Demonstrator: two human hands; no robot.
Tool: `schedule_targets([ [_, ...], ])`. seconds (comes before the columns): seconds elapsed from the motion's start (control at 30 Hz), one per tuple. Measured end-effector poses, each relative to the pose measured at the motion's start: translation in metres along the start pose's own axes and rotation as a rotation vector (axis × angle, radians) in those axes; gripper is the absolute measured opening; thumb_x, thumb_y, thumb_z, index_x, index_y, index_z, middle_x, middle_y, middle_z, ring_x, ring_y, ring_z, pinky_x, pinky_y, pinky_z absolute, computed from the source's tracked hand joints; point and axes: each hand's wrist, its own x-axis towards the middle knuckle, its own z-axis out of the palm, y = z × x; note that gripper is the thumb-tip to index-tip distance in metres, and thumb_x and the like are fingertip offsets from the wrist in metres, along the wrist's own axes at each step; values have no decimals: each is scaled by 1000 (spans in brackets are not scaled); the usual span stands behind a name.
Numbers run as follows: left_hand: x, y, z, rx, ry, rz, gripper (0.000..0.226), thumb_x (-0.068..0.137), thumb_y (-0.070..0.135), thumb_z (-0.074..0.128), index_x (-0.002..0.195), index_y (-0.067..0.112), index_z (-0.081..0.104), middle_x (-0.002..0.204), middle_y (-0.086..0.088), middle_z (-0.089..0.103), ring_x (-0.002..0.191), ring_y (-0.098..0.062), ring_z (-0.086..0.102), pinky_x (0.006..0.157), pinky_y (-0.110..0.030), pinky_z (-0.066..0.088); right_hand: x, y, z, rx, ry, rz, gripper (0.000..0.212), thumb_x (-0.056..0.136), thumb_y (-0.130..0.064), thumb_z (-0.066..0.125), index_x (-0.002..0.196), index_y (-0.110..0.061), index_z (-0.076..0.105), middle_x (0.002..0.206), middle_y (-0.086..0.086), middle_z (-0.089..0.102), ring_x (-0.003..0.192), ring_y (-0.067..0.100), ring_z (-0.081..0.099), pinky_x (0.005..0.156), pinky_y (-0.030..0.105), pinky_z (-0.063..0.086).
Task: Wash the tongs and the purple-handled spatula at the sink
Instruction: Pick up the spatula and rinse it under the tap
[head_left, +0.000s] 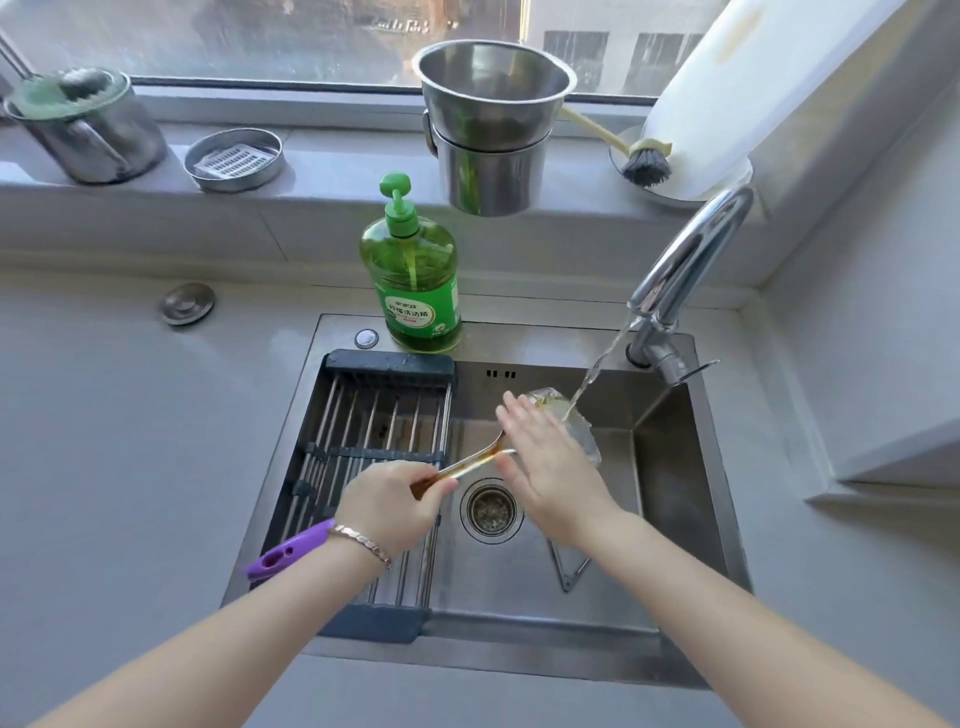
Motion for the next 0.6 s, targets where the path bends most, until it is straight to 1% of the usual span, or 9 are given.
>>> schedule_targets([
  [0.07,-1,4,4,-14,-8,-1,29,87,41,58,93,18,74,75,1,71,69,-16,63,66,-29,55,6,8,-3,37,41,88,85,85,-69,-1,150,-15,12,158,-3,4,145,6,-2,117,25,-4],
  [0.13,-2,7,7,-16,-25,-15,29,86,43,58,90,19,75,68,4,66,66,-15,61,66,-30,55,7,12,-4,21,46,193,72,93,-56,9,150,-12,9,159,1,2,146,11,-3,117,25,-5],
  [0.17,-2,8,9,-14,-34,-19,28,86,43,58,91,20,74,65,6,63,65,-15,59,66,-30,55,6,11,-4,-1,36,206,74,91,-56,8,150,-10,7,159,3,0,146,12,-4,116,25,-6],
  [0.27,-3,10,12,-24,-39,-34,28,86,43,58,92,21,74,65,7,62,66,-14,58,67,-28,54,-6,7,1,-62,-40,63,101,75,-75,-11,150,-10,4,158,2,-4,146,13,-7,117,26,-6],
  [0.3,-3,11,12,-29,-41,-32,28,86,43,58,91,21,74,63,9,60,64,-13,56,66,-27,54,-7,12,-2,-45,-47,52,105,70,-76,-16,150,-11,4,158,1,-3,146,12,-6,117,27,-5],
  [0.37,-3,13,12,-33,-55,-24,28,86,44,58,89,21,74,60,12,56,62,-12,54,65,-28,54,-4,27,-9,0,-2,152,96,79,-73,-10,150,-10,3,158,2,-3,146,12,-5,117,27,-4],
  [0.43,-3,15,12,-36,-64,-16,28,86,44,58,88,21,74,64,7,62,66,-15,59,68,-32,56,-5,33,-13,-8,1,236,79,90,-60,2,150,-9,1,159,4,-4,146,12,-6,117,28,-4],
  [0.53,-1,18,13,-64,-50,-28,27,86,43,59,87,20,74,65,5,64,66,-17,60,67,-33,56,-13,22,-8,-85,-68,61,94,78,-72,-10,150,-11,-2,157,-1,-10,145,12,-12,117,27,-7],
  [0.6,1,18,12,-77,-44,-30,27,85,42,60,85,20,75,61,7,61,62,-16,58,65,-32,55,-12,27,-11,-67,-73,38,93,79,-72,-8,150,-12,-1,157,-2,-9,145,9,-11,117,26,-7],
])
